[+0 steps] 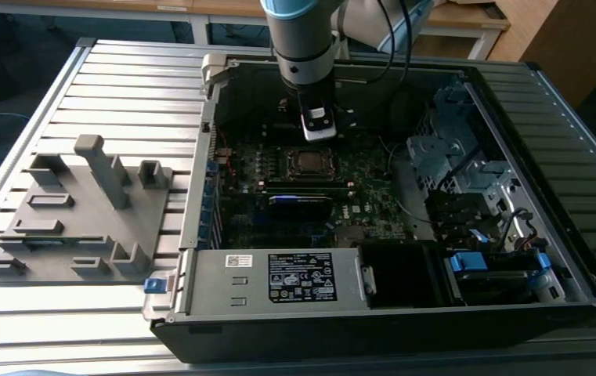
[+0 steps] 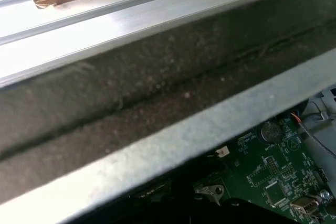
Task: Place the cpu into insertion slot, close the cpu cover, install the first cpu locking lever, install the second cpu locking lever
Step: 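Install the first cpu locking lever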
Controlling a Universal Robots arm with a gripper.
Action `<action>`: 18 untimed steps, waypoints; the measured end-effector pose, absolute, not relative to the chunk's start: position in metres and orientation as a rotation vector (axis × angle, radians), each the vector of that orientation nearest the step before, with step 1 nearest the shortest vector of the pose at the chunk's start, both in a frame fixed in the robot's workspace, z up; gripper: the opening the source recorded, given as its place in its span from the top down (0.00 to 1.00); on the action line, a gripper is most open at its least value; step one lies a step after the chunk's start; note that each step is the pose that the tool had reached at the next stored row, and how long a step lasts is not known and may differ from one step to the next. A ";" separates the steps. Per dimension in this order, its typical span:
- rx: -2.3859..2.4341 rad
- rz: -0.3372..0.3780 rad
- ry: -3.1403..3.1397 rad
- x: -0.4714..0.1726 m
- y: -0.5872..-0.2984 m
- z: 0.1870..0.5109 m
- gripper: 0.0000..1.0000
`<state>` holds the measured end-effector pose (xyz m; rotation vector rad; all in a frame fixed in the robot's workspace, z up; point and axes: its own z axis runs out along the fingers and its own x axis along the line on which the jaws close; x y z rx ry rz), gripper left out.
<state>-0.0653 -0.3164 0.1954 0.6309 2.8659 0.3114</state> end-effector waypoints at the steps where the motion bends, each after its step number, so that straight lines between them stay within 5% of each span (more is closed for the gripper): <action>1: 0.631 0.311 2.866 -0.065 -0.316 0.195 0.89; 18: 0.618 0.314 2.865 -0.065 -0.316 0.195 0.89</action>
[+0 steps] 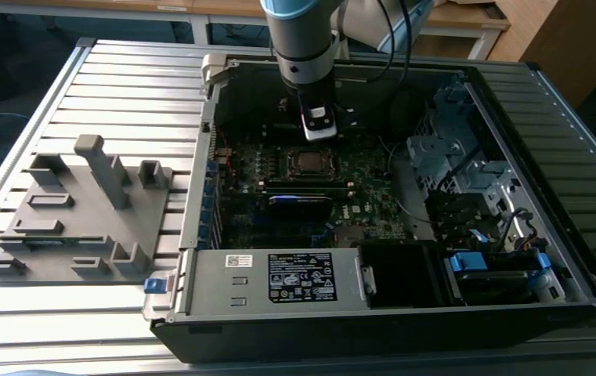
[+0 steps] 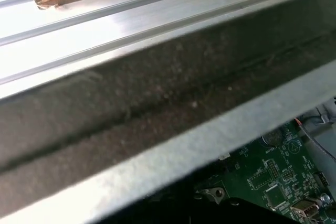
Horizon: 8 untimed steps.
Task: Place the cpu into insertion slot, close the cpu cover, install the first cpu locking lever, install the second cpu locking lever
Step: 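Install the first cpu locking lever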
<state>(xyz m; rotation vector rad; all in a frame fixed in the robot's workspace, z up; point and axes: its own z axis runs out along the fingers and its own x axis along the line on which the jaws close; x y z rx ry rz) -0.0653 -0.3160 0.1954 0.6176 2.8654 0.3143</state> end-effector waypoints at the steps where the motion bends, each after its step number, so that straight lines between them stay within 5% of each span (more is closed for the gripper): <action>1: 0.617 0.315 2.865 -0.065 -0.316 0.195 0.89; 8: 0.606 0.318 2.861 -0.065 -0.319 0.195 0.89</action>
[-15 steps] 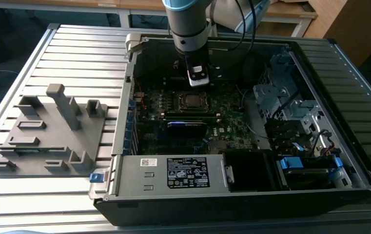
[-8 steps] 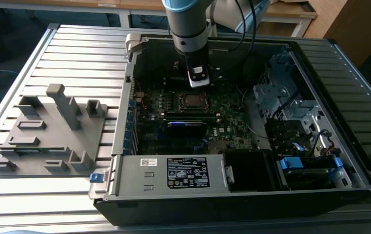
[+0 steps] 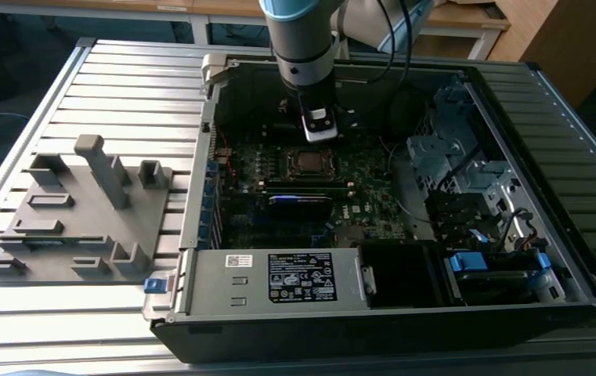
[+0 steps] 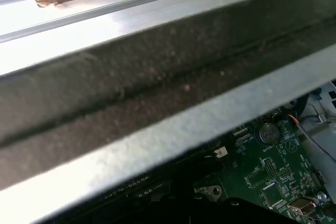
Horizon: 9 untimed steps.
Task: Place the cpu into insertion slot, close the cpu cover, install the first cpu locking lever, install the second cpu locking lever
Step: 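Install the first cpu locking lever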
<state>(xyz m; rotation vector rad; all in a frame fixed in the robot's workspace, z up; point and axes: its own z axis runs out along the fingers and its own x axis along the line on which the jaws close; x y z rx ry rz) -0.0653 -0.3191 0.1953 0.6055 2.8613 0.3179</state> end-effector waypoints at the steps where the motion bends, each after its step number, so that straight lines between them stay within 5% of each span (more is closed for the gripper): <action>1: 0.604 0.318 2.861 -0.065 -0.320 0.195 0.89; 9: 0.588 0.322 2.855 -0.065 -0.323 0.195 0.89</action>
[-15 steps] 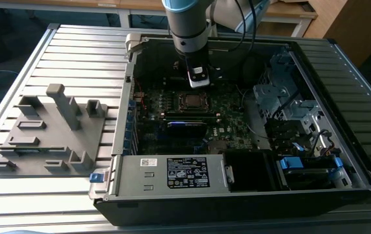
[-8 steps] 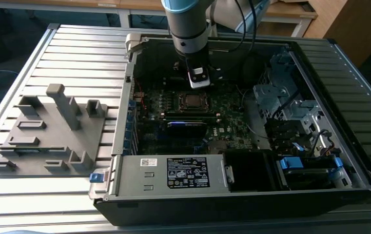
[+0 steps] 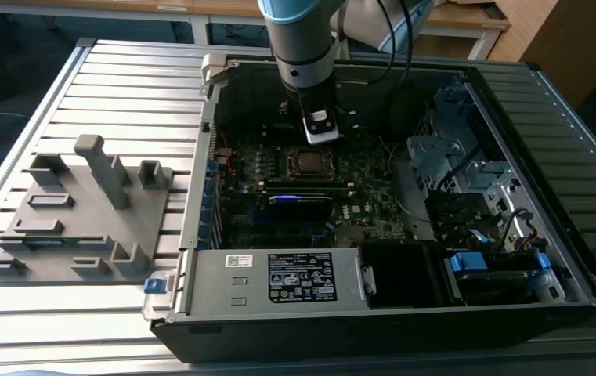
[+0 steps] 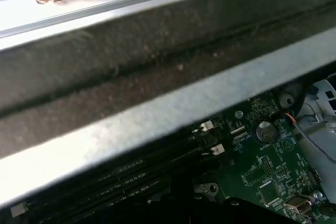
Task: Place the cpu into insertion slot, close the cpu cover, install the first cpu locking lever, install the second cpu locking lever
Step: 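Install the first cpu locking lever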
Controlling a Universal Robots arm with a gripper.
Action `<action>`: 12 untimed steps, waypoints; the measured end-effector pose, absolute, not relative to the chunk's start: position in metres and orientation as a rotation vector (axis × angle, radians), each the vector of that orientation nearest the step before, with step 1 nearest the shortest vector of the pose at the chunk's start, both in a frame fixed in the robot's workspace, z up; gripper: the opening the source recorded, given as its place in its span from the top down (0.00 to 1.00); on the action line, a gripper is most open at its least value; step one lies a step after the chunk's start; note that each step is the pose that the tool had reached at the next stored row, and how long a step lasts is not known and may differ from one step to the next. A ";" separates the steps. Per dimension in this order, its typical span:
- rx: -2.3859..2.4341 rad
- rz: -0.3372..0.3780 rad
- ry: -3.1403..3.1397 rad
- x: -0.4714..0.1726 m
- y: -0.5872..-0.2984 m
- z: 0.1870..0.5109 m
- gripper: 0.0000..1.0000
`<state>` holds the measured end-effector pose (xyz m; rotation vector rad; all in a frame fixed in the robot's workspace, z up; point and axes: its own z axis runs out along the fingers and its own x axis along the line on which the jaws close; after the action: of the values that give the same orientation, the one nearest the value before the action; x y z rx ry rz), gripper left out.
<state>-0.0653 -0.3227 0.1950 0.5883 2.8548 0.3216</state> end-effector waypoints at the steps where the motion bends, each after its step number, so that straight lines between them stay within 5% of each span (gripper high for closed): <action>1: 0.586 0.322 2.854 -0.065 -0.323 0.195 0.89; 12: 0.579 0.329 2.850 -0.065 -0.325 0.198 0.89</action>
<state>-0.0653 -0.3246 0.1985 0.5788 2.8504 0.3288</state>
